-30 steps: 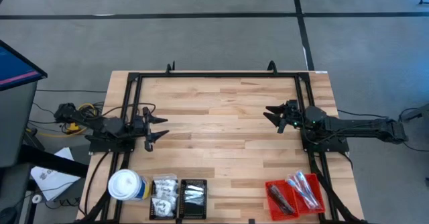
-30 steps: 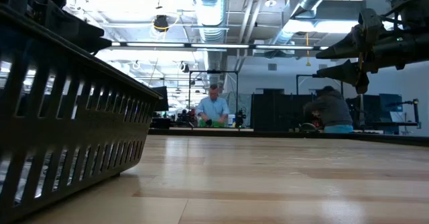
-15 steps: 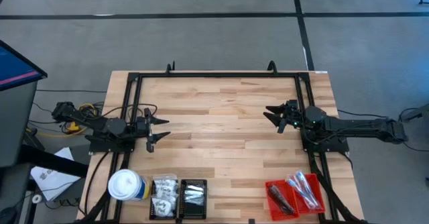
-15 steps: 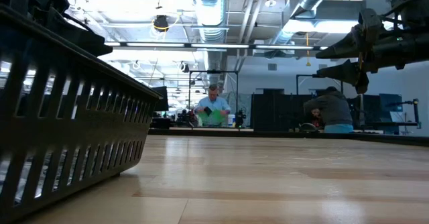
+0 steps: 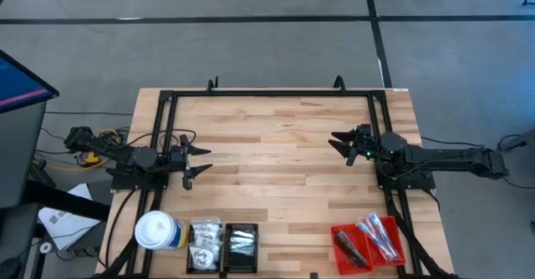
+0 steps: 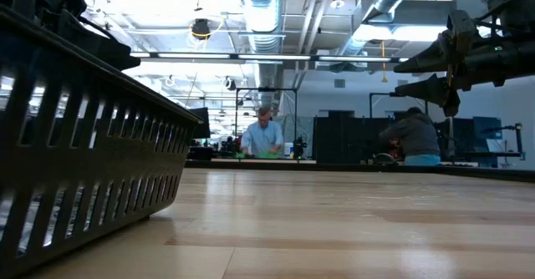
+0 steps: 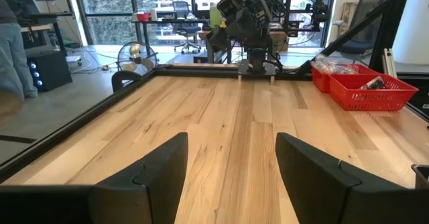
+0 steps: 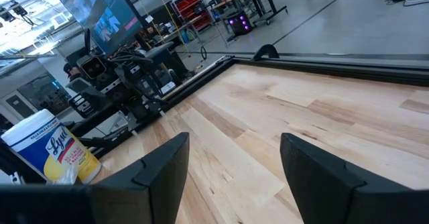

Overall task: Pick & Place Travel size toiletries
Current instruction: Return to Home Position

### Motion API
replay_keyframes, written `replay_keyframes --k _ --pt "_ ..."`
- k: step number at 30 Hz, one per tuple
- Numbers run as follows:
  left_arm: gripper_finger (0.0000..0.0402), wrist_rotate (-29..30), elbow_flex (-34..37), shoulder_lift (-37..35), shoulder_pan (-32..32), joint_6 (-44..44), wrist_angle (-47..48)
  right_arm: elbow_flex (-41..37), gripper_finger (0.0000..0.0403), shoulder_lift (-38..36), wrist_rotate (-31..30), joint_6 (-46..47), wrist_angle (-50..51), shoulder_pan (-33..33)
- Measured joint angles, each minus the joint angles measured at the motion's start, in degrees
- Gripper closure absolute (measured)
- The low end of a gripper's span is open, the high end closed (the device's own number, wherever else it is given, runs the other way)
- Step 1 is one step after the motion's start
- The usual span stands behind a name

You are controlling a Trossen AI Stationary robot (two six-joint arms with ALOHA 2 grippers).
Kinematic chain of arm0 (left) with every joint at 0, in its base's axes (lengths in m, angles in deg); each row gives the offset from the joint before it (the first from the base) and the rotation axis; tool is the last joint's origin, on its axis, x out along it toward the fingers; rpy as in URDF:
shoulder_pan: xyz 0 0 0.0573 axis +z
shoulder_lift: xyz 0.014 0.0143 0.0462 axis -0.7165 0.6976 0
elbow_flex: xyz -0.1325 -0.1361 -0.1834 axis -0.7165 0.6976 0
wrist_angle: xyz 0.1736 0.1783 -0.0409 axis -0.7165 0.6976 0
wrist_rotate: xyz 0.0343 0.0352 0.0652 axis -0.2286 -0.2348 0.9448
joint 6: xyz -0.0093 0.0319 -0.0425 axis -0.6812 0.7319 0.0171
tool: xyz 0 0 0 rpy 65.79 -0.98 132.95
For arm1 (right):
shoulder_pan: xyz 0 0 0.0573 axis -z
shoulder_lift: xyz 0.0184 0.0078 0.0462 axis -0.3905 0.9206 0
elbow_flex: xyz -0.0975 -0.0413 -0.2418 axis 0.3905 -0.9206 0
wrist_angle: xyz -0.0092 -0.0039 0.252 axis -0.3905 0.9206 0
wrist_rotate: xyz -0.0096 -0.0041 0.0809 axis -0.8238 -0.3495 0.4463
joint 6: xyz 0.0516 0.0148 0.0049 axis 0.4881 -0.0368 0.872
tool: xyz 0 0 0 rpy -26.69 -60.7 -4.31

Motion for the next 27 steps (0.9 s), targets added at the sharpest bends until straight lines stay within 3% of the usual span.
replay_keyframes --k 27 --pt "0.0183 0.0 0.0 0.0 0.0 0.0 -0.7 0.0 0.0175 0.0 0.0 0.0 0.0 0.0"
